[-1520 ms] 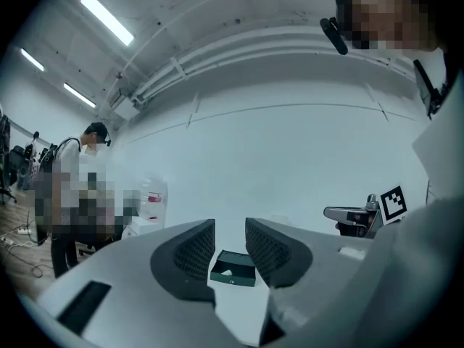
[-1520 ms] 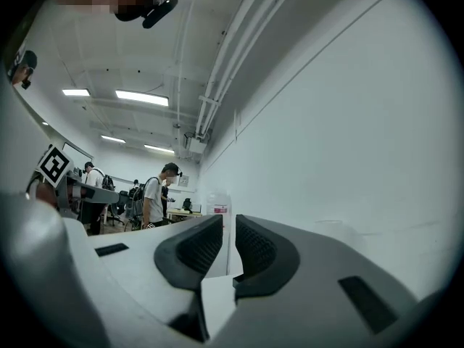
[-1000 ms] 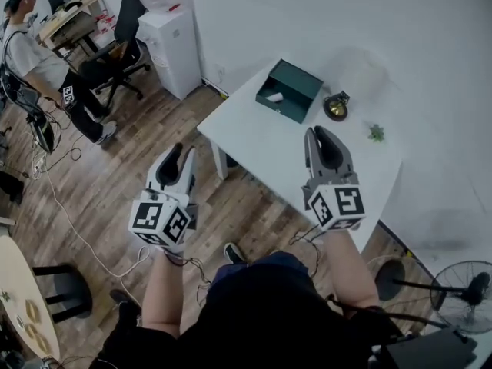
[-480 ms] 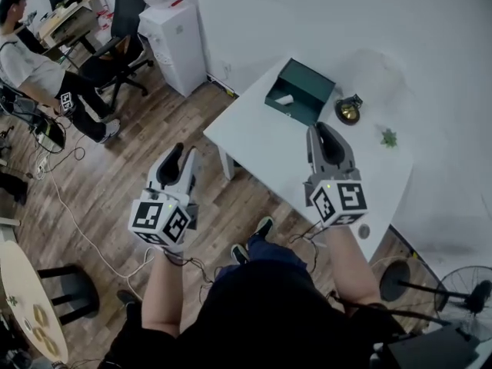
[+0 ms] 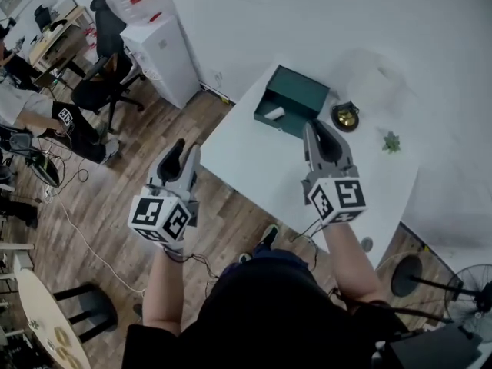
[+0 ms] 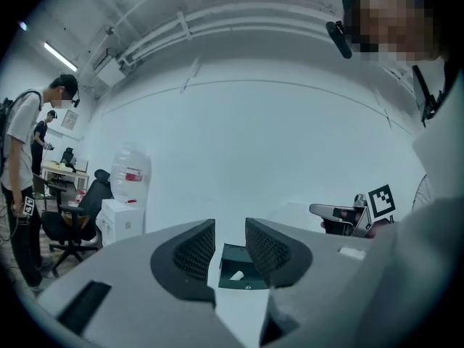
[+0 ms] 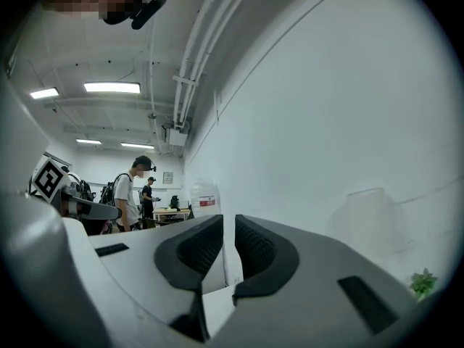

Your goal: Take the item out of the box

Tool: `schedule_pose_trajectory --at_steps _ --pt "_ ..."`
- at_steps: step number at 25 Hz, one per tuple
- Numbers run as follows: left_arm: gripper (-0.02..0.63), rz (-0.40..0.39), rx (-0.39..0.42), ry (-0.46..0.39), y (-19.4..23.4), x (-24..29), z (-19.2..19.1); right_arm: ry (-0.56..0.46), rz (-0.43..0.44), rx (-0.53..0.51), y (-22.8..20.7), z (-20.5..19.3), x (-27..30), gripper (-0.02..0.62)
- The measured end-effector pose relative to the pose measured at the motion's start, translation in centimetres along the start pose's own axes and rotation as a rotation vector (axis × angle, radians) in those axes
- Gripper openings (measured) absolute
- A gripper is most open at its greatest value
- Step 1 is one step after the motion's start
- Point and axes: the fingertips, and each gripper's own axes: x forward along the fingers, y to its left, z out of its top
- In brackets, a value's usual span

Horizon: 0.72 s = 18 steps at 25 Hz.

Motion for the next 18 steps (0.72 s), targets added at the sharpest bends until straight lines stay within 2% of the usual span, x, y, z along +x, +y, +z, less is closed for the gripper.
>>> schedule_pose_trajectory --at_steps 5,11,18 --pt "0.127 -0.031 0.021 0.028 -1.5 6.0 0.1 0.009 -0.036 0.033 -4.8 -0.7 1.7 0.057" --pt "0.127 -0.073 0.049 0.062 -2.5 11.1 -0.4 0.009 -0.065 0.05 -8.3 -1.1 3.1 0.056" --pt "0.127 -0.2 0.089 0.219 -2.8 18.8 -4.2 0.015 -0.185 0.041 -12.3 -1.3 2.8 0.054"
